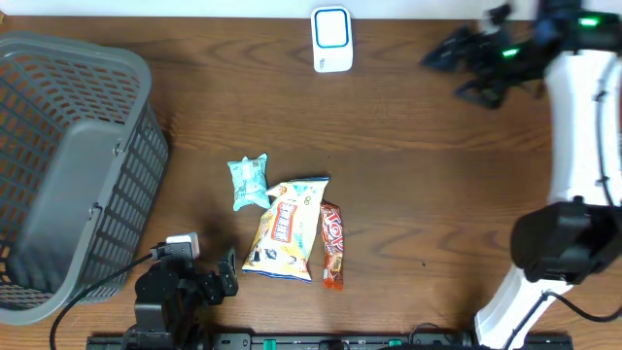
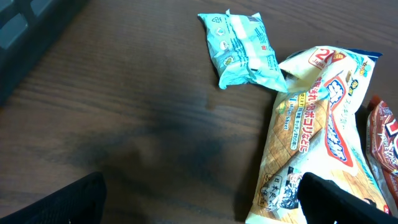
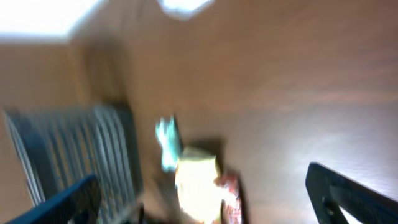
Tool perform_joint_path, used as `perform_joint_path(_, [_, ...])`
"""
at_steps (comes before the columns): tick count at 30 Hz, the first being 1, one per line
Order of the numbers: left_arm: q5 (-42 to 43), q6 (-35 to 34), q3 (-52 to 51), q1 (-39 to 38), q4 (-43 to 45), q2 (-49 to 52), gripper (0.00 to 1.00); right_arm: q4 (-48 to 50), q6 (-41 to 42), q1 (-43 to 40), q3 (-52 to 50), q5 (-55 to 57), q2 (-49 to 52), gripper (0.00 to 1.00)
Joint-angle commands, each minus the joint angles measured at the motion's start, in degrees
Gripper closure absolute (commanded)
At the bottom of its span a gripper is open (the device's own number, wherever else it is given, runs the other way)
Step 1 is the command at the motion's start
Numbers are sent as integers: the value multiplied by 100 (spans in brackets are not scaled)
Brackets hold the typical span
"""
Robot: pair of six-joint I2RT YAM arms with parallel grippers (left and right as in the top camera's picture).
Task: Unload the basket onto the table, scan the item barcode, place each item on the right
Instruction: 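Reach the right gripper to the red Top bar and grasp it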
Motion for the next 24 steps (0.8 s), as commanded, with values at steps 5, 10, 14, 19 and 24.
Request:
perform_joint_path(5, [33, -50, -103, -22, -260, 0, 2, -535, -378, 1947, -684, 2253, 35, 1])
perform_joint_path(10, [33, -50, -103, -22, -260, 0, 2, -409, 855, 3248, -1482, 4004, 35, 1])
perform_joint_path(14, [33, -50, -103, -22, -260, 0, 2, 116, 1528, 4017, -2164, 4522, 35, 1])
perform_joint_path(19, [33, -50, -103, -22, -260, 0, 2, 1235, 1832, 4704, -3084, 4544, 35, 1])
perform_joint_path(24, [33, -50, -103, -22, -260, 0, 2, 1818, 2026, 5038, -3611, 4684, 35, 1])
